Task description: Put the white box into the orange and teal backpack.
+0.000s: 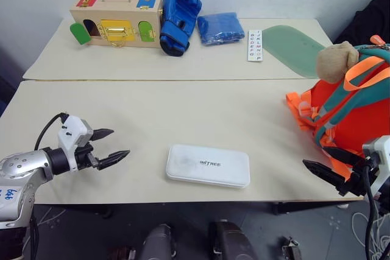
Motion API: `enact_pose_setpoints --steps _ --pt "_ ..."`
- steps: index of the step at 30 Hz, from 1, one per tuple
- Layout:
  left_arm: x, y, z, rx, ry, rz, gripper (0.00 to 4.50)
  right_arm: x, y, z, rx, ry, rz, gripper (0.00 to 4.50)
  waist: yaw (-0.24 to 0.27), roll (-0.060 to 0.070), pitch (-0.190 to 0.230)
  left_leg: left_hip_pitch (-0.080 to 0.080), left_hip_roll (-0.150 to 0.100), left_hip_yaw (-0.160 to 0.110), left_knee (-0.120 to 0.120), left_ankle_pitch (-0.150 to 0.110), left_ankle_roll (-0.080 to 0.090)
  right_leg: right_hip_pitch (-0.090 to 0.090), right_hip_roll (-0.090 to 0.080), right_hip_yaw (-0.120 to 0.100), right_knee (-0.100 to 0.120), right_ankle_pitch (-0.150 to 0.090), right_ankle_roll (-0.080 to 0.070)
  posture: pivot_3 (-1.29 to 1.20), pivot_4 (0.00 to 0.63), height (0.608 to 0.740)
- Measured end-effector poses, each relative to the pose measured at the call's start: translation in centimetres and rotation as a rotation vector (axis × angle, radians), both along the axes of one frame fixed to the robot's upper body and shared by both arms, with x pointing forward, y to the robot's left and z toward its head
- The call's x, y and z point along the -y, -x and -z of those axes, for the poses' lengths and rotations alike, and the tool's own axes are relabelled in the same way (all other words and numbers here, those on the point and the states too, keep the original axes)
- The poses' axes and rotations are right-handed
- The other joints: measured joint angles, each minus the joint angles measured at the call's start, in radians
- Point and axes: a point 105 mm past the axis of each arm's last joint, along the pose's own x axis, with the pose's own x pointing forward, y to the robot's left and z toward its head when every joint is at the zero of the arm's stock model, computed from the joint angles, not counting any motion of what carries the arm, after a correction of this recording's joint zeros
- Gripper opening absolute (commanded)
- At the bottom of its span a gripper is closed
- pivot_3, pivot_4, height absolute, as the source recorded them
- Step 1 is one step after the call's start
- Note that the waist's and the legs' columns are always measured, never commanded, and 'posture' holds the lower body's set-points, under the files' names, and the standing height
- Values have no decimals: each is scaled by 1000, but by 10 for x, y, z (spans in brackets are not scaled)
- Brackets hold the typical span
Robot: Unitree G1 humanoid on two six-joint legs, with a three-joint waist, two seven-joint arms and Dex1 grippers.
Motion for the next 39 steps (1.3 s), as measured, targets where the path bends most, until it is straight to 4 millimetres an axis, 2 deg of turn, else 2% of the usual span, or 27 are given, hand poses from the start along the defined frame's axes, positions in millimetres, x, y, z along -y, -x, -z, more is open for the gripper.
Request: enact_pose_setpoints --steps 6,10,22,26,31,35,36,37,38,39 --pt "-1 -1 0 -2 2 -11 4500 0 0 0 3 1 0 4472 0 0 0 3 0 0 0 0 0 3 0 0 0 0 0 0 150 740" --pt "-1 -1 0 2 1 -12 4500 0 -2 -1 8 11 1 4472 0 0 0 10 0 0 -3 0 0 11 0 0 -3 0 0 0 150 740" --pt "1 -3 -2 9 3 -8 4500 2 -4 2 6 8 -1 4472 0 0 0 11 0 0 -4 0 0 11 0 0 -3 0 0 0 150 740" --pt "2 -2 -3 7 12 4 3658 0 -2 3 1 0 -19 3346 0 0 0 11 0 0 -4 0 0 11 0 0 -3 0 0 0 150 740" --pt "6 0 -2 0 23 31 2051 -4 0 4 -11 -1 -55 1594 0 0 0 11 0 0 -4 0 0 12 0 0 -3 0 0 0 150 740" --pt "32 -1 6 -22 35 133 825 -27 -4 4 -26 32 -191 221 0 0 0 11 0 0 -3 0 0 12 0 0 -3 0 0 0 150 740" --pt "37 -1 8 -25 39 156 544 -32 -5 4 -24 42 -222 0 0 0 0 11 0 0 -3 0 0 12 0 0 -3 0 0 0 150 740" --pt "44 -2 8 -29 36 184 225 -37 -8 5 -23 61 -258 0 0 0 0 11 0 0 -3 0 0 12 0 0 -3 0 0 0 150 740" --pt "48 -2 7 -26 31 204 29 -42 -11 4 -20 76 -289 0 -1 0 0 11 0 0 -3 0 0 12 0 0 -3 0 0 0 150 740" --pt "53 -3 6 -22 25 227 29 -47 -14 4 -14 88 -319 0 -1 0 0 11 0 0 -3 0 0 12 0 0 -3 0 0 0 150 740"
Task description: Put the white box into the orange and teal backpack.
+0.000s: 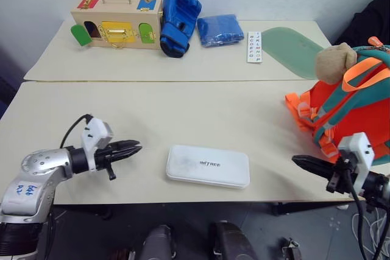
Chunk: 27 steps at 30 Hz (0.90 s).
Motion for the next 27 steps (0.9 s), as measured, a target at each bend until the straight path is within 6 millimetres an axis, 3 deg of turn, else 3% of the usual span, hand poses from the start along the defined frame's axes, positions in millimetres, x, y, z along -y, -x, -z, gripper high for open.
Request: enact_pose_setpoints --steps 10,18,24,27 --pt "47 4 27 -73 -74 195 29 -20 -22 24 -31 141 -177 0 2 0 0 -1 0 0 1 0 0 0 0 0 0 0 0 0 150 740" --pt "55 8 32 -90 -82 240 29 -32 -16 36 -85 163 -279 0 1 0 0 0 0 0 1 0 0 0 0 0 0 0 0 0 150 740" --pt "58 13 36 -105 -60 238 29 -44 -27 38 -50 163 -293 0 2 0 0 0 0 0 2 0 0 0 0 0 1 0 0 0 150 740" --pt "58 12 38 -118 -44 214 29 -41 -32 40 -51 171 -272 0 2 0 0 -1 0 0 2 0 0 0 0 0 1 0 0 0 150 740"
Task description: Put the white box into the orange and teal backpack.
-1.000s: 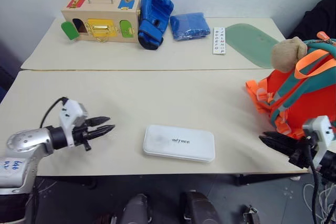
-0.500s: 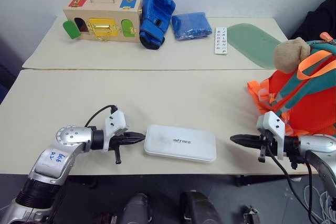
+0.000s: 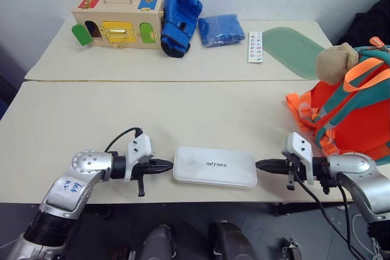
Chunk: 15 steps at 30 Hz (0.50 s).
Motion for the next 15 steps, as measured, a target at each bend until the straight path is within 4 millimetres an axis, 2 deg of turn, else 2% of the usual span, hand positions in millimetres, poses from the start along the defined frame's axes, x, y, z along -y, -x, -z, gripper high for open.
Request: enact_pose_setpoints --steps 3,7,9,15 --pt "-9 -1 -1 -31 21 -46 638 2 -2 -1 9 2 -2 0 0 0 0 0 0 0 0 0 0 0 0 0 0 0 0 0 150 740" --pt "-26 -4 -2 -137 78 -148 1849 7 1 1 -9 24 -15 0 -1 0 0 0 0 -1 0 0 0 0 0 -1 0 0 0 0 150 740" --pt "-31 -2 -4 -244 140 -190 2454 11 4 0 -13 43 -33 0 -1 0 0 0 0 -1 0 0 0 0 0 -1 1 0 0 0 150 740" --pt "-31 7 -17 -499 296 -182 4232 12 12 4 -33 58 -77 0 -1 0 0 0 0 -1 0 0 -1 0 0 -1 1 0 0 0 150 740"
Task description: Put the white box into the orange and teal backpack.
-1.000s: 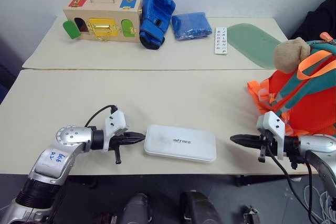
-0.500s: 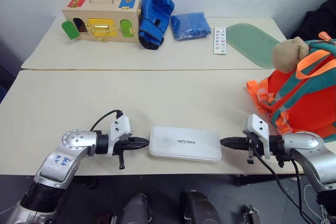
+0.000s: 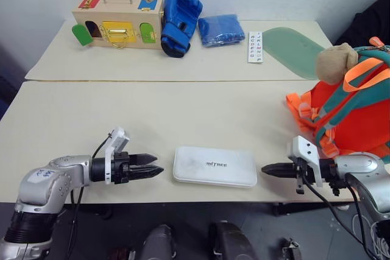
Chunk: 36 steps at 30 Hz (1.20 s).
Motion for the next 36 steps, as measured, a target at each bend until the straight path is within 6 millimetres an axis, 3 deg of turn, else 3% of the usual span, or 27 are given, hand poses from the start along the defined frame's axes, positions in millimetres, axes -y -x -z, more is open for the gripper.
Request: enact_pose_setpoints --steps 1,12,26,33,36 --pt "1 0 -1 -34 18 -3 4453 0 1 1 2 7 -7 0 0 0 0 0 0 0 0 0 0 0 0 0 0 0 0 0 150 740" --pt "23 -11 6 -317 63 -51 4453 -6 1 4 15 39 -55 0 1 0 0 0 -1 0 2 2 -4 0 0 0 2 0 0 0 150 740" --pt "85 -28 7 -398 122 58 4453 -12 -1 7 19 41 -63 0 25 0 0 0 -1 -1 7 2 -5 2 0 0 2 0 0 0 150 740" --pt "96 -31 6 -433 144 86 4453 -14 -2 7 27 36 -53 0 24 0 0 -1 0 -1 11 1 -6 2 0 -1 3 0 1 0 150 740" --pt "98 -33 2 -426 151 92 3870 -15 -2 8 32 29 -48 0 24 -1 0 -2 0 -1 11 1 -6 2 1 -1 3 0 1 0 150 740"
